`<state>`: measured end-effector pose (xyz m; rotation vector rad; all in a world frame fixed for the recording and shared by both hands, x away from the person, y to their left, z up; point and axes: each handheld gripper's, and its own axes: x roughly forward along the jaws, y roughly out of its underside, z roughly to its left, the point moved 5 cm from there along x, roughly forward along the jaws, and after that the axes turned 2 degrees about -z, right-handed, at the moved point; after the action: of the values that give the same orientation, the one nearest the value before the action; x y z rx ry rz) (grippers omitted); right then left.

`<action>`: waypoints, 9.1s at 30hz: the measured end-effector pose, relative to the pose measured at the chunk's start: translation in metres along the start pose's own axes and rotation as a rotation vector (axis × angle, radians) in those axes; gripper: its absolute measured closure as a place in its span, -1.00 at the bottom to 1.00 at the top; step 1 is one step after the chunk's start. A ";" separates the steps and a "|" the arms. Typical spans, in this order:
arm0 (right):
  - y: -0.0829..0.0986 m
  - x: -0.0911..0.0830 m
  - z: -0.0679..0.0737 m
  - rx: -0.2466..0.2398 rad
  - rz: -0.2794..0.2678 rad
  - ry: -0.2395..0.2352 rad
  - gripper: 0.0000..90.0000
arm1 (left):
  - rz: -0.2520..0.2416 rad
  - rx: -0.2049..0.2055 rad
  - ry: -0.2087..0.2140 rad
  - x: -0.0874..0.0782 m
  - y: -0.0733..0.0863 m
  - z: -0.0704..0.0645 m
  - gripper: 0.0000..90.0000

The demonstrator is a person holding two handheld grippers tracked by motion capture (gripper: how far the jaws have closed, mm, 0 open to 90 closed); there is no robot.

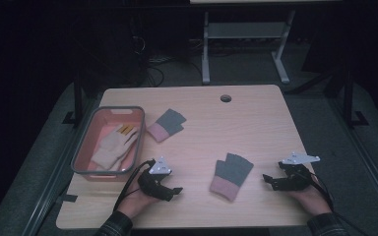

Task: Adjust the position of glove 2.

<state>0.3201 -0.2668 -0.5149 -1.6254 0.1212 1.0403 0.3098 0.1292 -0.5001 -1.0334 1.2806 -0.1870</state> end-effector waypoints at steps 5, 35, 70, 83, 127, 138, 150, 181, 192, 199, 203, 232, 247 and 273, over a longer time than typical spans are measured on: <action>0.001 0.001 -0.001 -0.010 -0.013 0.006 -0.67 | -0.023 -0.029 -0.011 0.000 -0.014 0.006 -0.13; 0.001 0.001 -0.002 -0.005 -0.012 0.008 -0.68 | -0.020 -0.086 -0.239 0.039 -0.104 0.079 0.27; 0.001 0.002 -0.002 -0.004 -0.011 0.007 -0.68 | 0.108 -0.230 -0.290 0.070 -0.095 0.148 0.95; 0.001 0.002 -0.002 -0.004 -0.012 0.007 -0.68 | 0.068 -0.220 -0.175 0.078 -0.103 0.095 0.95; 0.001 0.001 -0.002 -0.014 -0.015 0.004 -0.60 | 0.117 -0.267 -0.148 0.063 -0.087 0.121 0.87; -0.015 -0.011 0.034 -0.061 -0.025 -0.192 0.90 | 0.026 -0.301 -0.143 0.031 -0.085 0.104 0.88; -0.025 0.015 0.085 -0.143 0.051 -0.346 1.00 | -0.036 -0.286 -0.137 0.015 -0.092 0.086 0.89; -0.047 0.047 0.121 -0.174 0.068 -0.382 1.00 | -0.072 -0.222 -0.107 0.019 -0.111 0.051 0.89; -0.056 0.057 0.133 -0.170 0.061 -0.384 1.00 | -0.088 -0.180 -0.034 0.015 -0.119 0.027 0.89; -0.056 0.058 0.132 -0.173 0.055 -0.379 1.00 | -0.085 -0.144 0.015 0.019 -0.127 0.006 0.89; -0.056 0.058 0.133 -0.167 0.058 -0.378 1.00 | -0.070 -0.135 0.041 0.026 -0.127 -0.003 0.89; -0.016 -0.003 0.026 -0.029 0.010 -0.128 0.03 | 0.009 -0.070 0.060 0.055 -0.115 -0.018 0.59; -0.012 0.003 0.022 -0.030 0.032 -0.100 -0.02 | 0.066 -0.058 0.027 0.080 -0.102 -0.006 0.95; -0.012 0.003 0.015 -0.005 0.033 -0.077 -0.25 | 0.098 -0.030 -0.044 0.082 -0.104 -0.018 -0.63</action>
<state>0.3202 -0.2485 -0.5076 -1.5906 0.0937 1.1278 0.3652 0.0093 -0.4817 -0.9930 1.2942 -0.0703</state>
